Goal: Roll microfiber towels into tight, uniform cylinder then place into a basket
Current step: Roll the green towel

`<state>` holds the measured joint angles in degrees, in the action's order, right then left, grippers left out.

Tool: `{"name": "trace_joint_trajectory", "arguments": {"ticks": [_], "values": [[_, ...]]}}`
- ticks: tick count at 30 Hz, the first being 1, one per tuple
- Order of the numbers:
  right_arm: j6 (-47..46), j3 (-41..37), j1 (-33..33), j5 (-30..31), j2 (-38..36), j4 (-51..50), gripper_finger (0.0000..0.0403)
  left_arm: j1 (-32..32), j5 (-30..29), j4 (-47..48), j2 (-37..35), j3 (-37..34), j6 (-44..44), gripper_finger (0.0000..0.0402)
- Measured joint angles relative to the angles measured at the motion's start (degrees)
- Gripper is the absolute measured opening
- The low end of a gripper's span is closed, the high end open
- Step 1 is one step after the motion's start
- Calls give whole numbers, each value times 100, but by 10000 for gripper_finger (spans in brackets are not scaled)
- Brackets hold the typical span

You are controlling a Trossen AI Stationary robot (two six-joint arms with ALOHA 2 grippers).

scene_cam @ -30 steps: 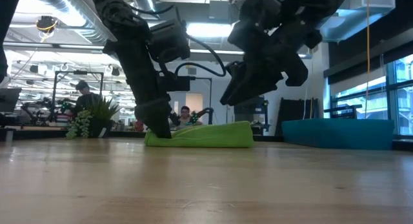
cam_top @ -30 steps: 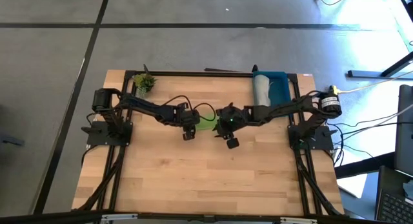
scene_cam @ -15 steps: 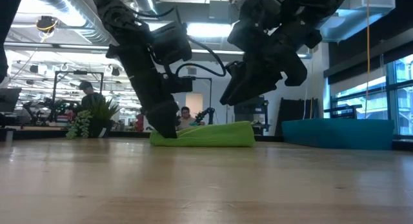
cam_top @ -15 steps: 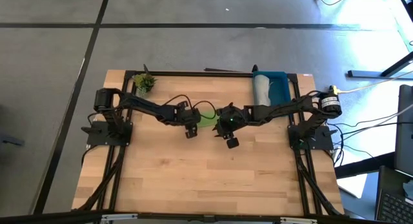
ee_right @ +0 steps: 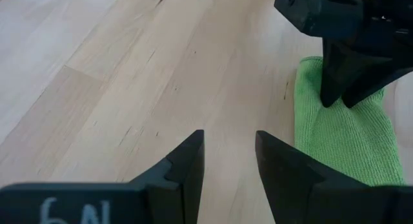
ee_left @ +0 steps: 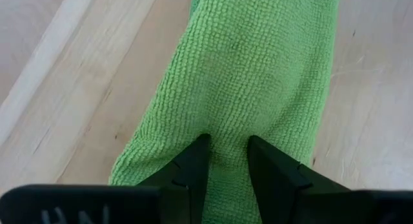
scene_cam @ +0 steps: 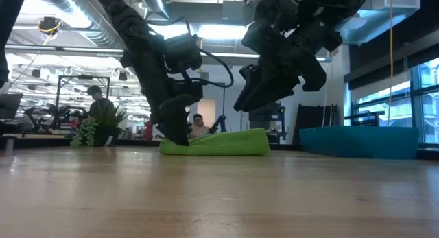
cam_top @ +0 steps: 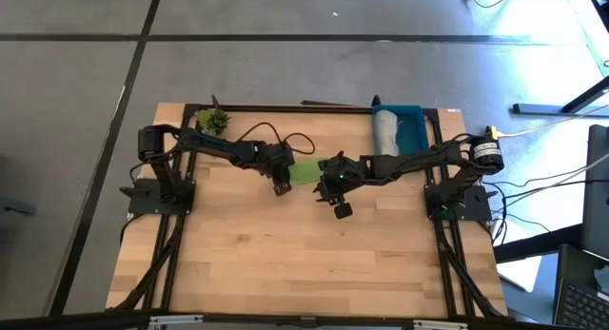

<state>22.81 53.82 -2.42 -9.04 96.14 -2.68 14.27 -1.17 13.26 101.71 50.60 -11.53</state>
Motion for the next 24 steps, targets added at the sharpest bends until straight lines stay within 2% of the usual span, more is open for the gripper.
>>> {"name": "trace_joint_trajectory", "arguments": {"ticks": [9,14,24], "values": [[-4,0,0,0,0,2,139,-14,-216,-69,2,-8,4,105],[-33,0,-2,1,0,2,139,-12,-438,-497,18,-15,2,105],[-72,2,-11,2,0,-21,139,-8,-450,-1296,46,-34,4,105]]}}
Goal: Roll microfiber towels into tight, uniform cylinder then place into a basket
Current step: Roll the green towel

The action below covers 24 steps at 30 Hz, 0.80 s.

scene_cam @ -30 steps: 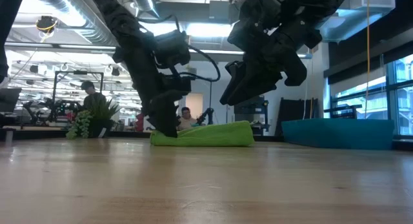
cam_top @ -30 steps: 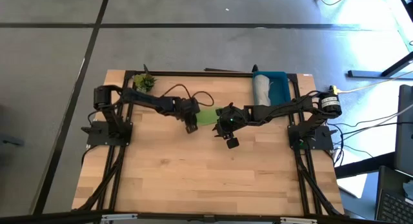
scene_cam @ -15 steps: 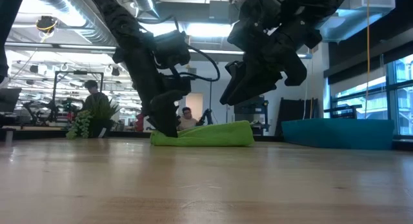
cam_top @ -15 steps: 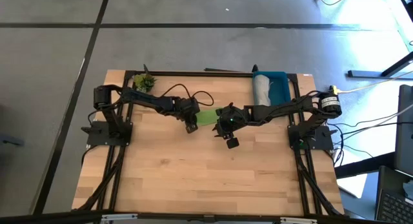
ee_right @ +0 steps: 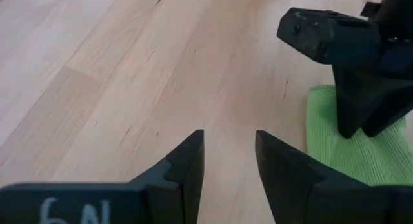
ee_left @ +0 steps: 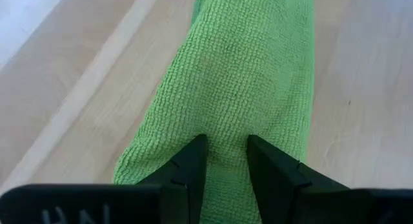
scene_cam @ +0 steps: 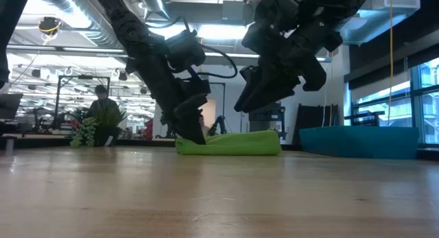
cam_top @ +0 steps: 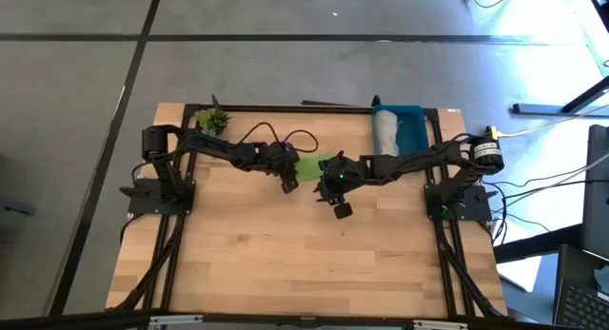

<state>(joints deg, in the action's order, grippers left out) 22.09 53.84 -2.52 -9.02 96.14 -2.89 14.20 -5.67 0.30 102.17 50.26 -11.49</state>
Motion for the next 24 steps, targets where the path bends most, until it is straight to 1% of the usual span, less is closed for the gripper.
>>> {"name": "trace_joint_trajectory", "arguments": {"ticks": [2,5,8,11,20,24], "values": [[0,0,0,2,0,-49,139,6,52,86,-6,9,-17,105],[0,0,0,37,0,-127,139,4,283,581,-25,23,-35,105],[0,0,-2,371,0,-170,139,-13,475,1196,-63,61,-60,105],[0,0,-4,753,2,-150,139,-94,499,1607,-79,63,-131,105],[0,0,-4,809,2,-117,141,-404,451,1699,-76,60,-9,105],[0,0,-4,807,2,-117,159,-452,448,1699,-76,57,2,105]]}}
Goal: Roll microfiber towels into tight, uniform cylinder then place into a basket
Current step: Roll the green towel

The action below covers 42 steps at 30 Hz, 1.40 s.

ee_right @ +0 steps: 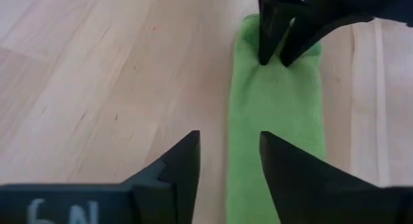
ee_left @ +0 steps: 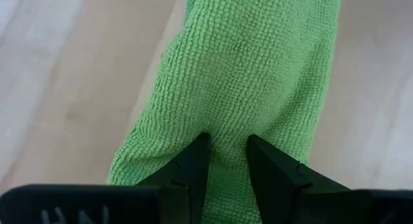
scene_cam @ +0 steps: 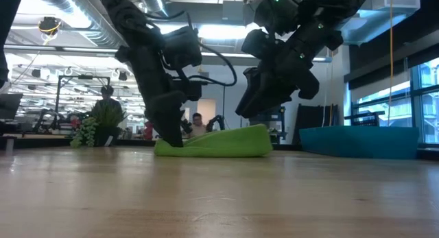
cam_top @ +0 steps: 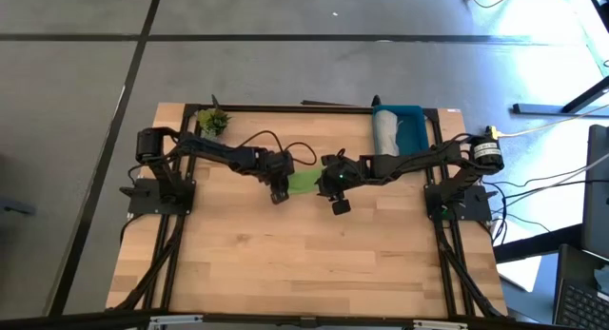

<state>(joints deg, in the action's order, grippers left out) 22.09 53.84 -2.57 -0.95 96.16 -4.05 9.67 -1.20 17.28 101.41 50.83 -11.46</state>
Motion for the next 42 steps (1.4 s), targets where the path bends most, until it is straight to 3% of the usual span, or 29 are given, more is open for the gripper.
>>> {"name": "trace_joint_trajectory", "arguments": {"ticks": [9,14,20,42], "values": [[-282,0,0,-7,39,46,253,-7,175,1,-1,-2,48,105],[-368,2,-1,-13,304,357,286,-15,294,-7,-1,-2,63,105],[-357,2,-94,-15,564,750,292,-15,285,-24,0,-4,61,105],[-389,2,-107,-15,568,631,292,-165,-60,-401,36,-30,115,105]]}}
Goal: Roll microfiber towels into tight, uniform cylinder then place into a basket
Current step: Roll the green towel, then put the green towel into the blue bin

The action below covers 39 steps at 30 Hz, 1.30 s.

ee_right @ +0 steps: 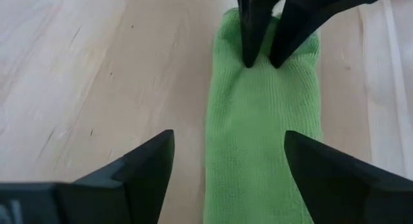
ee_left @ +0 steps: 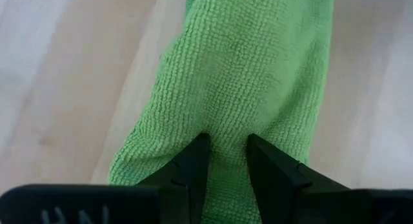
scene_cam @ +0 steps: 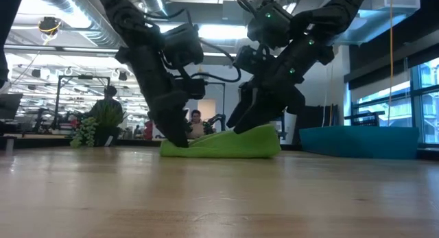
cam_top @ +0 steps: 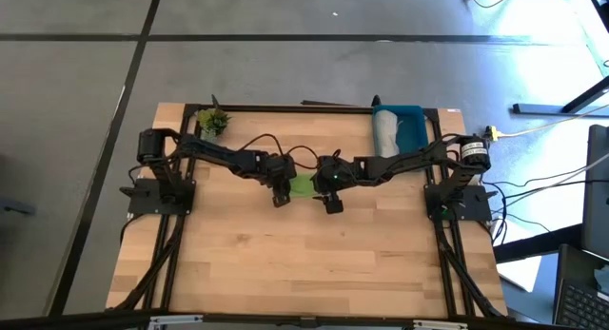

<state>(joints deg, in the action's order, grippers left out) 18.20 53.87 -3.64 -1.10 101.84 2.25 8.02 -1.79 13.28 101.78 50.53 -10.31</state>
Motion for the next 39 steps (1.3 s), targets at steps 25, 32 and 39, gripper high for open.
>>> {"name": "trace_joint_trajectory", "arguments": {"ticks": [25,32,39], "values": [[-457,-2,-90,-227,216,137,292,-327,-75,-118,-4,-5,138,105],[-451,-4,-151,-292,631,422,292,-374,-113,-163,-4,-4,132,105],[-729,13,-200,-692,886,497,292,-373,-108,-177,-4,-1,132,105]]}}
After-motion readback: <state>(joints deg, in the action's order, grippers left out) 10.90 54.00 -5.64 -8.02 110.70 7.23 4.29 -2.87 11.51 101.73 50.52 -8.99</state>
